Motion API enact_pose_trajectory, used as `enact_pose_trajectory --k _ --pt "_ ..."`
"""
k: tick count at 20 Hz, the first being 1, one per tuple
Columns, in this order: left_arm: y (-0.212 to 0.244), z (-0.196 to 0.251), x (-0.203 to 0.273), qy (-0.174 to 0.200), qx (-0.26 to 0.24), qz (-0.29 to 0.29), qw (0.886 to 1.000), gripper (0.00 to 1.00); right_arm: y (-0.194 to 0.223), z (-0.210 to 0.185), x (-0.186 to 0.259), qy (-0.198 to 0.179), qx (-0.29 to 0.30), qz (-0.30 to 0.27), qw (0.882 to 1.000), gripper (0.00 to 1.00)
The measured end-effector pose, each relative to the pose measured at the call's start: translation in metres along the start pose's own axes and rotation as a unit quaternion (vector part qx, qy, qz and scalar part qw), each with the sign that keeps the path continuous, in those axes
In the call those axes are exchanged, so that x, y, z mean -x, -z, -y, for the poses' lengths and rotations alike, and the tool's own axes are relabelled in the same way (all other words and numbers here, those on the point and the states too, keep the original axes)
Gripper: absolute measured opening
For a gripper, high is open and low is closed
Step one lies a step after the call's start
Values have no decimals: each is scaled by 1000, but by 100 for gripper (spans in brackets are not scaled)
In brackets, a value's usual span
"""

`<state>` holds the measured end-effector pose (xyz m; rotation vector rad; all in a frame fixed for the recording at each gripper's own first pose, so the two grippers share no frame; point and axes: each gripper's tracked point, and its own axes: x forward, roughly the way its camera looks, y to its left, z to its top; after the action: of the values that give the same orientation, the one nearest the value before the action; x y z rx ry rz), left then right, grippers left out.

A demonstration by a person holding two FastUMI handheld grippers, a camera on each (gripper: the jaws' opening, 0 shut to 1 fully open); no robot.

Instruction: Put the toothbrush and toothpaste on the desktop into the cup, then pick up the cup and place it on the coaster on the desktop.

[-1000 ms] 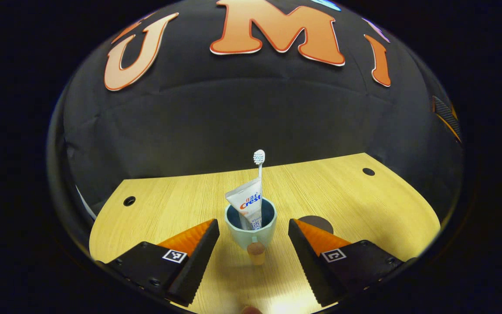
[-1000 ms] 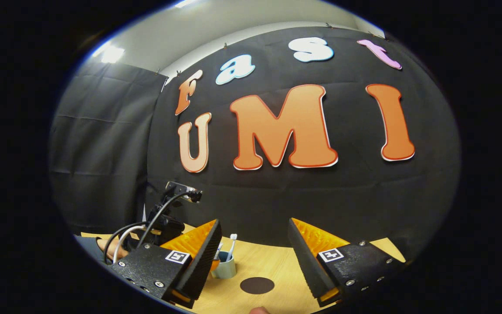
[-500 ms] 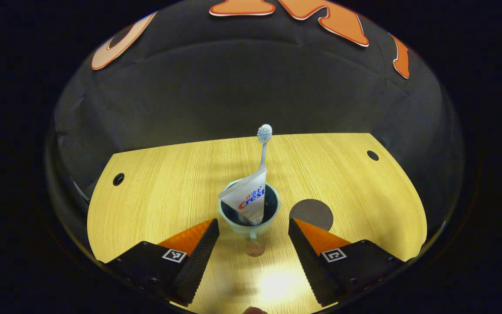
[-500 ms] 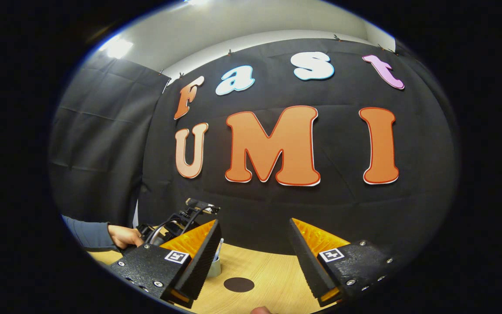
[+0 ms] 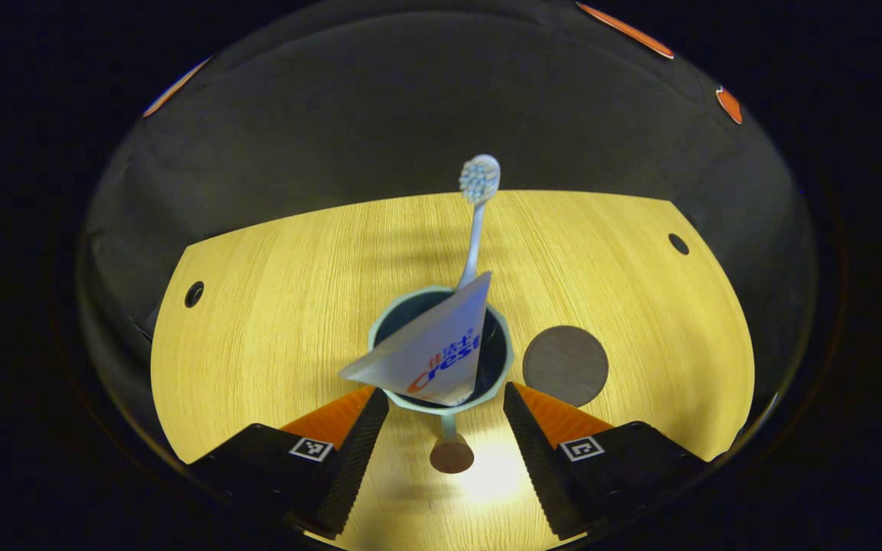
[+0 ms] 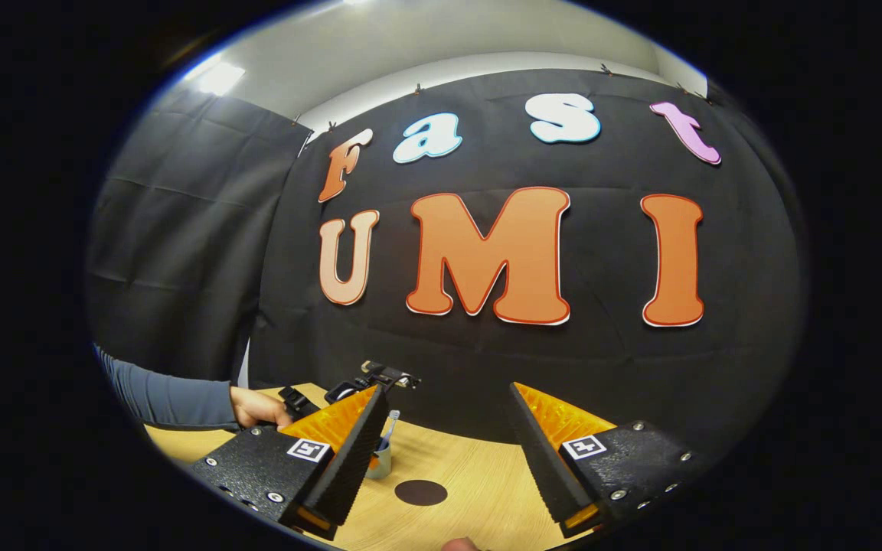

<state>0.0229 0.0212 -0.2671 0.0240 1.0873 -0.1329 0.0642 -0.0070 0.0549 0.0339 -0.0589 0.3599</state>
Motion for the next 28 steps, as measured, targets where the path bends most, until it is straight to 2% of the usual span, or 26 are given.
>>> enact_pose_trajectory --k 1,2,5,9,10,11,12,13,14,15,16,17,18,19,21,22,25,26,27,28 --pt "1 -3 -1 -4 -1 -5 1000 90 2 -2 -1 -2 0 -3 1000 90" --pt "1 -2 -3 -3 0 -5 1000 84 4 -2 0 -2 0 -5 1000 95" --pt "7 -1 -4 -6 -1 -18 1000 80 12 -6 1 -6 -3 -12 1000 95" --pt "18 1 -6 -3 14 -41 999 66 21 -9 4 -9 -12 -17 1000 95" --pt "21 1 -8 -4 17 -45 999 62 22 -10 5 -10 -12 -19 1000 100" --pt "24 -1 -10 -7 21 -51 998 62 24 -9 5 -8 -13 -21 1000 95" --pt "28 -2 -16 -5 30 -53 998 57 26 -9 7 -9 -15 -22 1000 95" --pt "27 0 -19 -6 35 -56 998 49 25 -8 8 -7 -16 -22 1000 100" --pt "25 -1 -21 -8 36 -55 998 41 25 -7 8 -7 -18 -21 1000 95" --pt "21 0 -24 -8 38 -53 998 31 25 -8 11 -6 -19 -20 1000 95" --pt "18 -1 -28 -8 38 -50 998 29 25 -5 11 -3 -21 -19 1000 100" --pt "22 -4 -23 -7 42 -49 998 28 27 -4 13 -2 -22 -19 1000 100" --pt "18 -1 -25 -7 46 -44 998 34 28 -1 13 3 -22 -20 1000 100" --pt "16 -2 -26 -7 49 -42 998 26 28 1 15 6 -22 -20 1000 100" --pt "14 -5 -23 -3 57 -37 998 26 29 4 18 10 -23 -19 1000 100" --pt "15 -5 -24 -3 58 -36 998 27 27 5 18 11 -23 -18 999 95" --pt "16 -3 -21 -14 53 -23 998 24 28 8 22 16 -27 -18 999 96" --pt "15 -1 -19 -13 53 -19 998 24 29 9 26 16 -28 -19 999 100" --pt "13 1 -18 -9 51 -16 999 24 30 8 28 17 -28 -19 999 100" --pt "12 1 -16 -5 50 -12 999 24 30 9 31 19 -28 -19 999 96"
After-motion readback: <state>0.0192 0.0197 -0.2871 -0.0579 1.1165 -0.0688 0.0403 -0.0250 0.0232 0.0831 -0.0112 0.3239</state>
